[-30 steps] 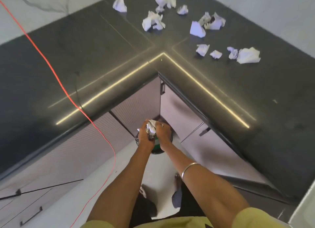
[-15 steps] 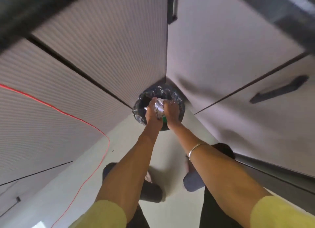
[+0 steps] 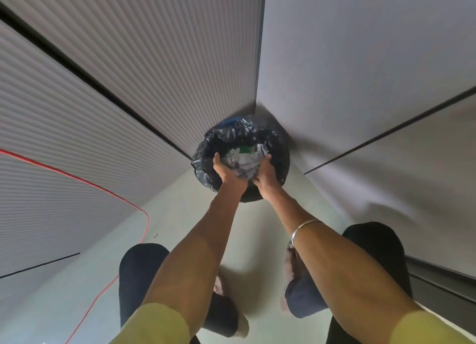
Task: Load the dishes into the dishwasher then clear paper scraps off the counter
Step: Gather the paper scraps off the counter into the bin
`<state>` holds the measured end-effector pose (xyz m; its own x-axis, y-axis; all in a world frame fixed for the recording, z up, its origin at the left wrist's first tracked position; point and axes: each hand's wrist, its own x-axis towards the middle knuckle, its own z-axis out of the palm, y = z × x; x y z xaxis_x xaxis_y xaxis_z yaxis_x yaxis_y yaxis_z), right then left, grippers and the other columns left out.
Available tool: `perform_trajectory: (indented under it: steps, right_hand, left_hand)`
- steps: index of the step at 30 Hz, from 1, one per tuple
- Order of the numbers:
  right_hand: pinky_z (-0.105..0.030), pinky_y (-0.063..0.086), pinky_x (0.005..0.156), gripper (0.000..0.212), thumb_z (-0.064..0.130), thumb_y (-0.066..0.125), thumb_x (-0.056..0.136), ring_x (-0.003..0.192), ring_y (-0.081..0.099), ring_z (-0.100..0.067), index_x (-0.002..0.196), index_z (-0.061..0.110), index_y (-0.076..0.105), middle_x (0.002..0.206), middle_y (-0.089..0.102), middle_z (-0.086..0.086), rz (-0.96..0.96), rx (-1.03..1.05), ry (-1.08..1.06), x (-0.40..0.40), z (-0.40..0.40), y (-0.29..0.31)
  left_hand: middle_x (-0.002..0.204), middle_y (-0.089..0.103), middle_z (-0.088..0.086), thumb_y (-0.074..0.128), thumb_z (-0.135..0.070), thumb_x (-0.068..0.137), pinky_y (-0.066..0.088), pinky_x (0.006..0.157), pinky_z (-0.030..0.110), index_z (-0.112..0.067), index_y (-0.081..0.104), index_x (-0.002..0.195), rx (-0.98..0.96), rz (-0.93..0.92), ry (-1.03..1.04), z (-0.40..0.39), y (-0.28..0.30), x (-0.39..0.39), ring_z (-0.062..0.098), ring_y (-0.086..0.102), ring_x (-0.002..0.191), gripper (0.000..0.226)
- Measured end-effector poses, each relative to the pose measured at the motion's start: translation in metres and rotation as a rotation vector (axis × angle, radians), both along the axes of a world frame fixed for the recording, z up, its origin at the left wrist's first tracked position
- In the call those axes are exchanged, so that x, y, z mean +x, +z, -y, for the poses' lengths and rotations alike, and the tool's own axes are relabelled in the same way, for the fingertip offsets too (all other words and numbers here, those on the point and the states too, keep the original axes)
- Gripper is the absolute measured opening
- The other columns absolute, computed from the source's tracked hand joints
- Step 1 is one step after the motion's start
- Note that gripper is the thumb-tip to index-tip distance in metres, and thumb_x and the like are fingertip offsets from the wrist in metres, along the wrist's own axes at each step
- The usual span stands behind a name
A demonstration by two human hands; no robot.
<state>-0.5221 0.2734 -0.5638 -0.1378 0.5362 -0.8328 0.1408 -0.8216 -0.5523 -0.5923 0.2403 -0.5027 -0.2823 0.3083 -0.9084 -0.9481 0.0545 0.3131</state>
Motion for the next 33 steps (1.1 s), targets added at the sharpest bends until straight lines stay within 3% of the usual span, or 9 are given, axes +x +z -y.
perform_trajectory:
  steps: [5, 10, 12, 16, 20, 22, 25, 29, 33]
  right_hand:
    - [-0.046, 0.047, 0.104, 0.049, 0.046, 0.023, 0.105, 0.112, 0.060, -0.023, 0.106, 0.013, 0.059, 0.116, 0.066, -0.012, 0.076, -0.015, -0.101, 0.011, 0.012, 0.050]
    - [-0.035, 0.051, 0.083, 0.039, 0.042, 0.028, 0.105, 0.092, 0.060, -0.020, 0.101, 0.011, 0.052, 0.093, 0.057, -0.005, 0.174, 0.040, -0.041, 0.025, 0.027, 0.116]
    - [-0.028, 0.045, 0.065, 0.042, 0.040, 0.025, 0.106, 0.071, 0.054, -0.013, 0.086, 0.015, 0.052, 0.080, 0.055, -0.001, 0.221, 0.085, 0.028, 0.028, 0.028, 0.158]
    - [-0.028, 0.041, 0.061, 0.046, 0.037, 0.024, 0.105, 0.072, 0.057, -0.017, 0.094, 0.011, 0.060, 0.088, 0.064, -0.009, 0.337, 0.180, 0.204, 0.035, 0.033, 0.241]
    - [-0.032, 0.046, 0.073, 0.044, 0.030, 0.025, 0.105, 0.097, 0.060, -0.026, 0.111, 0.006, 0.060, 0.111, 0.063, -0.014, 0.413, 0.282, 0.396, 0.045, 0.039, 0.329]
    - [-0.034, 0.046, 0.082, 0.042, 0.026, 0.026, 0.104, 0.099, 0.058, -0.024, 0.116, 0.005, 0.060, 0.111, 0.061, -0.010, 0.451, 0.355, 0.539, 0.048, 0.045, 0.371]
    - [-0.040, 0.050, 0.092, 0.043, 0.023, 0.024, 0.105, 0.105, 0.061, -0.031, 0.113, 0.003, 0.061, 0.114, 0.064, -0.017, 0.490, 0.493, 0.788, 0.052, 0.056, 0.420]
    - [-0.040, 0.054, 0.081, 0.030, 0.017, 0.036, 0.098, 0.102, 0.064, -0.036, 0.114, 0.002, 0.056, 0.116, 0.064, -0.020, 0.538, 0.511, 0.909, 0.055, 0.066, 0.475]
    - [-0.047, 0.046, 0.103, 0.045, 0.028, 0.032, 0.103, 0.128, 0.046, -0.035, 0.134, -0.002, 0.047, 0.140, 0.048, -0.019, 0.648, 0.652, 1.117, 0.063, 0.074, 0.512]
  left_hand:
    - [0.089, 0.068, 0.010, 0.049, -0.055, 0.092, 0.049, 0.062, 0.033, -0.011, 0.065, 0.096, -0.004, 0.048, -0.007, 0.013, 0.037, 0.002, 0.027, 0.065, 0.081, 0.047]
    - [0.115, 0.056, 0.008, 0.038, -0.046, 0.100, 0.043, 0.084, 0.028, -0.006, 0.050, 0.137, -0.064, 0.027, -0.122, 0.039, 0.115, 0.009, 0.026, 0.057, 0.112, 0.056]
    - [0.117, 0.051, 0.008, 0.033, -0.041, 0.103, 0.042, 0.083, 0.026, -0.003, 0.051, 0.135, -0.078, -0.019, -0.185, 0.045, 0.155, 0.011, 0.026, 0.053, 0.121, 0.053]
    - [0.115, 0.055, 0.004, 0.033, -0.037, 0.104, 0.040, 0.064, 0.023, -0.017, 0.052, 0.096, -0.191, -0.132, -0.240, 0.056, 0.235, 0.016, 0.015, 0.049, 0.079, 0.029]
    - [0.148, 0.043, 0.011, 0.029, -0.033, 0.104, 0.043, 0.062, 0.004, -0.006, 0.041, 0.141, -0.297, -0.336, -0.507, 0.077, 0.298, 0.013, 0.015, 0.043, 0.127, 0.047]
    - [0.149, 0.045, 0.014, 0.032, -0.033, 0.104, 0.041, 0.061, 0.011, -0.005, 0.043, 0.144, -0.262, -0.438, -0.648, 0.085, 0.338, 0.012, 0.026, 0.044, 0.135, 0.050]
    - [0.128, 0.058, 0.016, 0.039, -0.026, 0.103, 0.046, 0.074, 0.024, 0.001, 0.052, 0.132, -0.264, -0.513, -0.742, 0.093, 0.392, 0.020, 0.032, 0.053, 0.122, 0.042]
    - [0.099, 0.054, 0.010, 0.039, -0.018, 0.101, 0.032, 0.052, 0.025, -0.001, 0.058, 0.115, -0.322, -0.602, -0.880, 0.103, 0.449, 0.030, 0.021, 0.049, 0.087, 0.029]
    - [0.097, 0.052, 0.014, 0.034, -0.013, 0.102, 0.033, 0.047, 0.022, -0.005, 0.052, 0.097, -0.337, -0.721, -1.040, 0.113, 0.473, 0.036, 0.016, 0.044, 0.068, 0.020]
